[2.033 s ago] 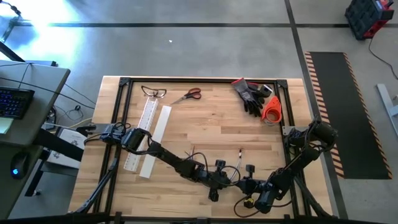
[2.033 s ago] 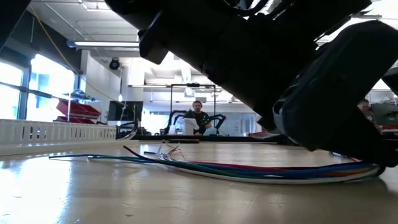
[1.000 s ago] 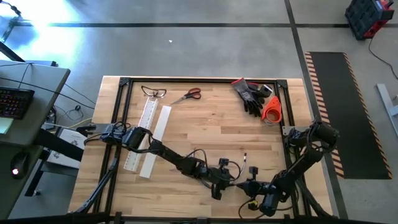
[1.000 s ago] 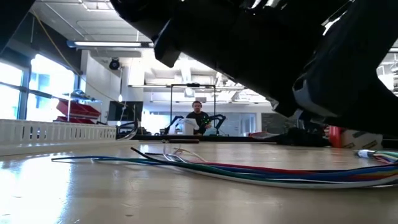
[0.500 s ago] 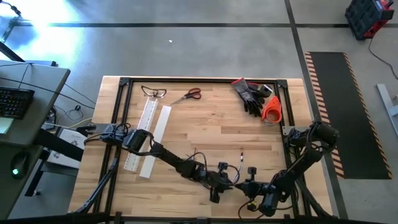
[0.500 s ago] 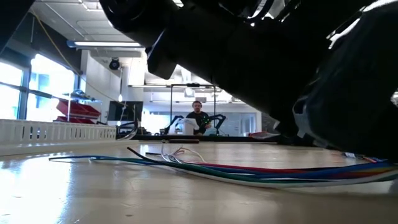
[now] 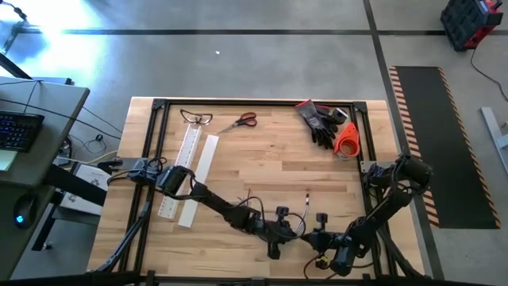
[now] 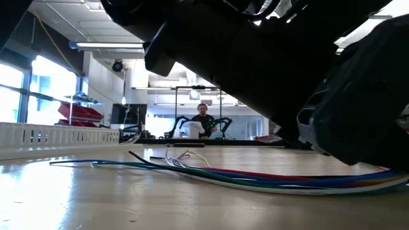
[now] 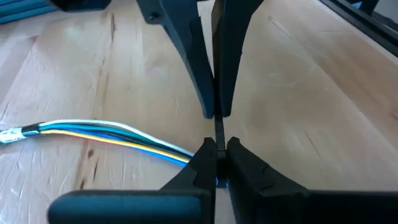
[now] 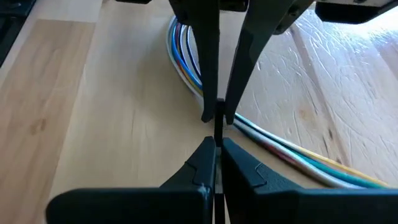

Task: Ziptie cables
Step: Wrap the black zip tie around the cable

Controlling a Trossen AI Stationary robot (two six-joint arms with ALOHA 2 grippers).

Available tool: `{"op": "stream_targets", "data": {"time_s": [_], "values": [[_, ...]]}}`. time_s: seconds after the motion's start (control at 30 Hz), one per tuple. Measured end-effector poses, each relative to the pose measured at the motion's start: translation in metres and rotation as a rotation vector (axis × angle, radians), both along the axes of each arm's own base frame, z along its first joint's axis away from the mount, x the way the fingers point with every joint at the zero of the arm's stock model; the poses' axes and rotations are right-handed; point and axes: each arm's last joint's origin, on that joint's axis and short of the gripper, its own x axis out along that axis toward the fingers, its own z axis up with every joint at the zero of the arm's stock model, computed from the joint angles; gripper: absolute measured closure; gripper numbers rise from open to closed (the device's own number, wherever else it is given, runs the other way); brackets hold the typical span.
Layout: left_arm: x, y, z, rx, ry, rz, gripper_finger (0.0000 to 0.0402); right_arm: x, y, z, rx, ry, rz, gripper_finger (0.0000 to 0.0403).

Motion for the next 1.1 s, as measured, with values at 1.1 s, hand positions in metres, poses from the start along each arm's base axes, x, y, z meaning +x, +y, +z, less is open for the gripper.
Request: {"op": "stream_targets", "data": {"time_s": [1.1], "values": [[-0.002, 0.003, -0.004, 0.037, 0.035, 0.038, 0.0401, -0.009, 0.003, 0.022, 0.01, -0.083, 0.003, 0.0269]]}}
